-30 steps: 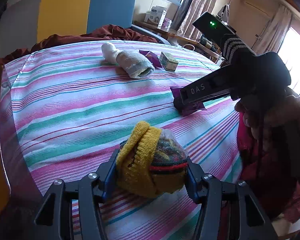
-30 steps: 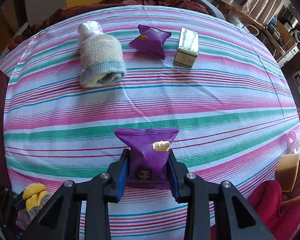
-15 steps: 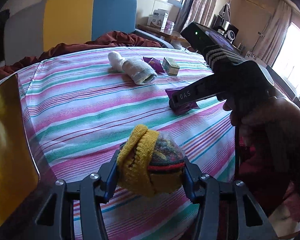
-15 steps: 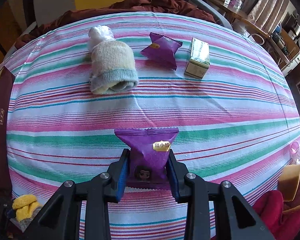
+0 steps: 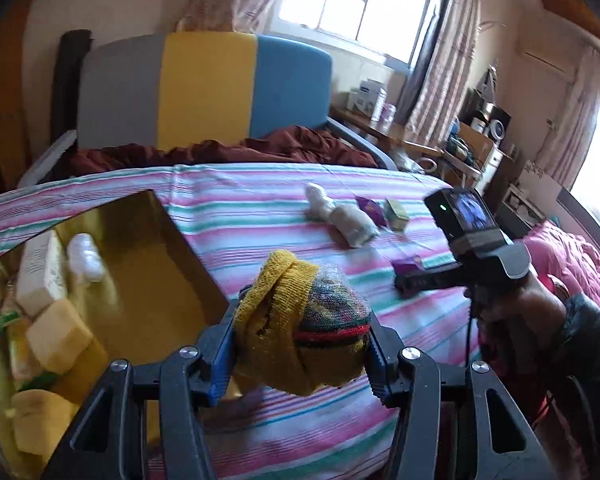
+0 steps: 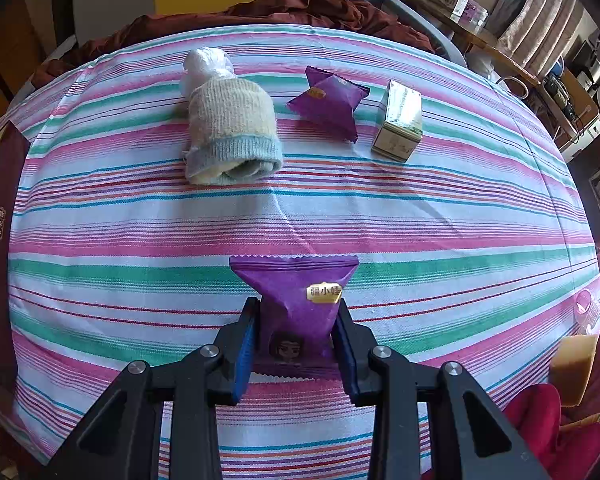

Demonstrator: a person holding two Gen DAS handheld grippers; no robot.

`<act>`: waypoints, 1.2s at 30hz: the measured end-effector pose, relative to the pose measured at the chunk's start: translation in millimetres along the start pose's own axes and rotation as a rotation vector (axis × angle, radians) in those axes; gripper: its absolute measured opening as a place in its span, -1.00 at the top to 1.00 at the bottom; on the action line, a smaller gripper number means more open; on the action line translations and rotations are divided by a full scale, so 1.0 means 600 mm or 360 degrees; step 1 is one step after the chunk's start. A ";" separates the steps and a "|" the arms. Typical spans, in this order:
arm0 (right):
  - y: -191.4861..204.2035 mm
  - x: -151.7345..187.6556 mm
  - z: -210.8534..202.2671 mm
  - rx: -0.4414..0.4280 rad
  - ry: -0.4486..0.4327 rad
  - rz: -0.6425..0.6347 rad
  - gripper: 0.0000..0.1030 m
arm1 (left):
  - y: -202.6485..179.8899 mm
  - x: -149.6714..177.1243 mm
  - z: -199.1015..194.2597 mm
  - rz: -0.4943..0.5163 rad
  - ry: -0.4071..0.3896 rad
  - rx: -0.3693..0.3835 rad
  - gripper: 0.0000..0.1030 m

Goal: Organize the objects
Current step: 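Lift the yellow knit bundle and purple packet toward the gold tray, then lower the yellow knit bundle into the gold tray and open the left tool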

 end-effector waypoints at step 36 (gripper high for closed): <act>0.049 0.021 -0.024 -0.0010 -0.0017 -0.0067 0.33 | 0.241 0.134 -0.069 -0.0262 0.0251 -0.0558 -0.56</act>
Point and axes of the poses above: each gripper's, at about its wrist camera, not at the fingertips, and z roughly the way its jaws point, y to its left, x to its underside, the point moved 3 cm from there along z, roughly the way its jaws point, and after that the axes turned 3 degrees about x, right-handed, at the moved point
